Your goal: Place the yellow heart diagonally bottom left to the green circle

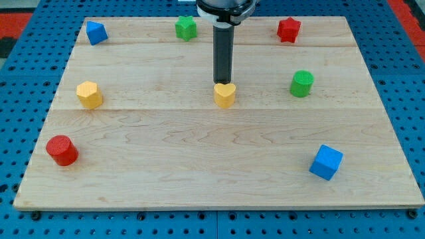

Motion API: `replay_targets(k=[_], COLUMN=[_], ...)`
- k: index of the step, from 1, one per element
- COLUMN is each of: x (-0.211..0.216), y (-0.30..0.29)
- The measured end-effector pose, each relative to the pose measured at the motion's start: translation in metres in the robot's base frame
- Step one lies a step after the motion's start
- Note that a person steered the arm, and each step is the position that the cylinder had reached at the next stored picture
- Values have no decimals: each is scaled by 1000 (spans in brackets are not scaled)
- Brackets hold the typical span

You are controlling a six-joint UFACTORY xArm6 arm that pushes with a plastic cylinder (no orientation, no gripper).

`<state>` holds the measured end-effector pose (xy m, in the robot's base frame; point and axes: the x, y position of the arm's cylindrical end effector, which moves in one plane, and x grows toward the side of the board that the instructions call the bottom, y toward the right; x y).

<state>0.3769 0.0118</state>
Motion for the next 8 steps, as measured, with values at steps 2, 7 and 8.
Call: replay_targets(k=[2, 7, 8], x=[101, 80, 81], y=[-14, -36, -97])
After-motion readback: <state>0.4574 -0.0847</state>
